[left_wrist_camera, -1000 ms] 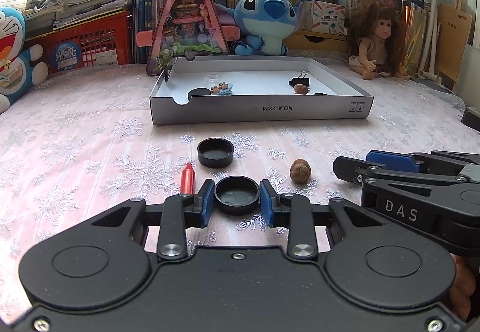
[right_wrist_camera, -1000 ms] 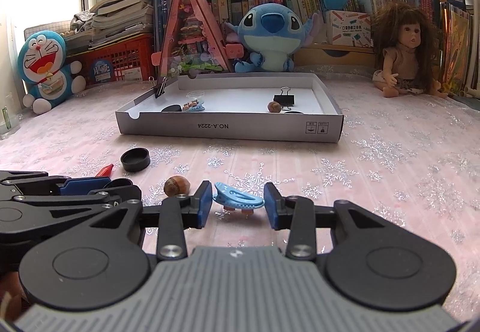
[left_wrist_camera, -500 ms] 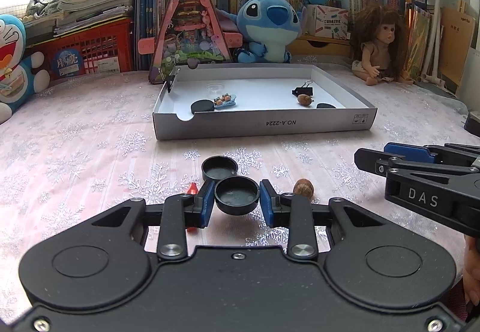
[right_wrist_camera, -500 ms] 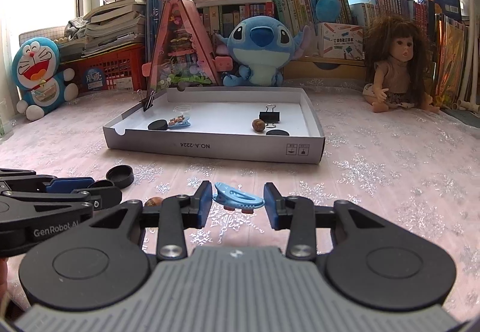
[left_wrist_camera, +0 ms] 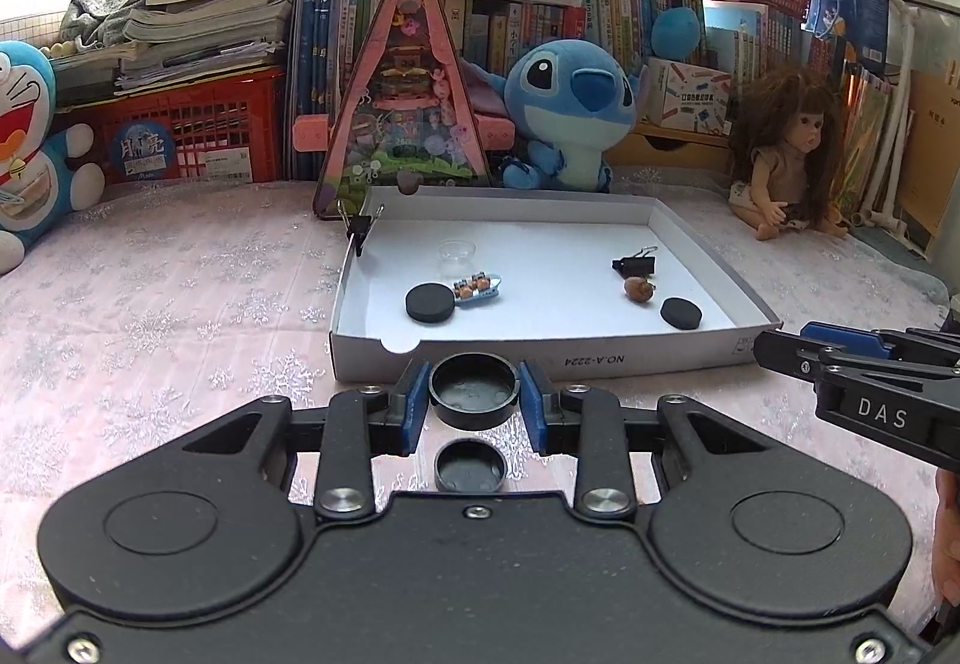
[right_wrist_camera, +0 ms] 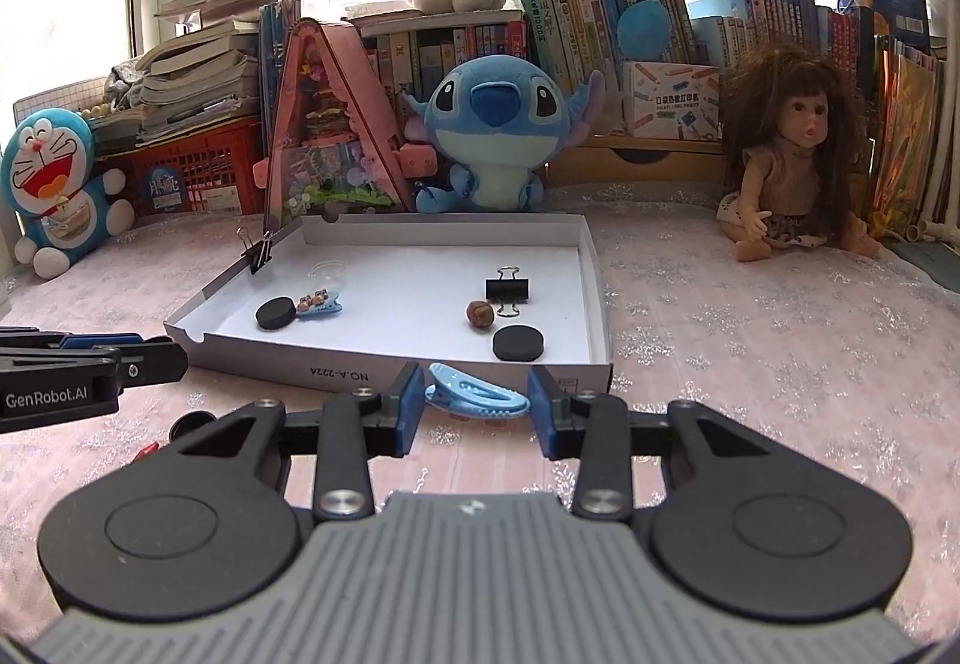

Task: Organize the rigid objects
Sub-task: 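Close the left tool on the black cap while the right tool grasps the blue hair clip, then carry the black cap and blue hair clip over the white tray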

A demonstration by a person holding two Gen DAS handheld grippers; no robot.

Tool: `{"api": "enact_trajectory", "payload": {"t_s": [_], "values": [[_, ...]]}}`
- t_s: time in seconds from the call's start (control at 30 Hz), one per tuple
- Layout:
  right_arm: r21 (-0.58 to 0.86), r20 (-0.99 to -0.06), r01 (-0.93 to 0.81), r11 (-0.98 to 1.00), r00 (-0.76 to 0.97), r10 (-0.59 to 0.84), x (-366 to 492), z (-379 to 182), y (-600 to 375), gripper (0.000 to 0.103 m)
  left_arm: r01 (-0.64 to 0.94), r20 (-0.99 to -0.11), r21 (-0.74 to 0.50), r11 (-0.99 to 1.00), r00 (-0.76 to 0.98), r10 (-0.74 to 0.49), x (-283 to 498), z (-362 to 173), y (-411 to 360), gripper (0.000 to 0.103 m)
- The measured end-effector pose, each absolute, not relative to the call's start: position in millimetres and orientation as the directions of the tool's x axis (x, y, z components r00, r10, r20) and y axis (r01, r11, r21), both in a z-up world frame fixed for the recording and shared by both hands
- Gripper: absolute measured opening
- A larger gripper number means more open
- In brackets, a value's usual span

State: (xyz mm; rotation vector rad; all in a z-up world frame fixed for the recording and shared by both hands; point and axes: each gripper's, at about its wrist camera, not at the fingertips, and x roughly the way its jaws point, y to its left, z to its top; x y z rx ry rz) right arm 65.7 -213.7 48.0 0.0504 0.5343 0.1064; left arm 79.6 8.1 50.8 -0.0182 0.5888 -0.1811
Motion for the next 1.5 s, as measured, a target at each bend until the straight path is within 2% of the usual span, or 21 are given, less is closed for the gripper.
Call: {"api": "enact_trajectory", "payload": {"t_s": [0.27,0.93,1.5], "values": [[0.076,-0.537,-0.071,0.995,0.837,0.101,98,56,-229,0.042,0.148,-0.571,-0.083,0.985,0.803,-0.169,119,61,13,0.03],[0.29,-0.644,-0.041,0.956,0.731,0.226,187,48,-269,0.042,0.119,-0.639,-0.131,0.984,0.749,-0.176,213,49,16,0.03],[0.229,-0.685,-0.007,0.973,0.71,0.166,220,18,-254,0.043,0.11,-0.668,-0.117,0.987,0.727,-0.16,227,21,17,0.03]]}}
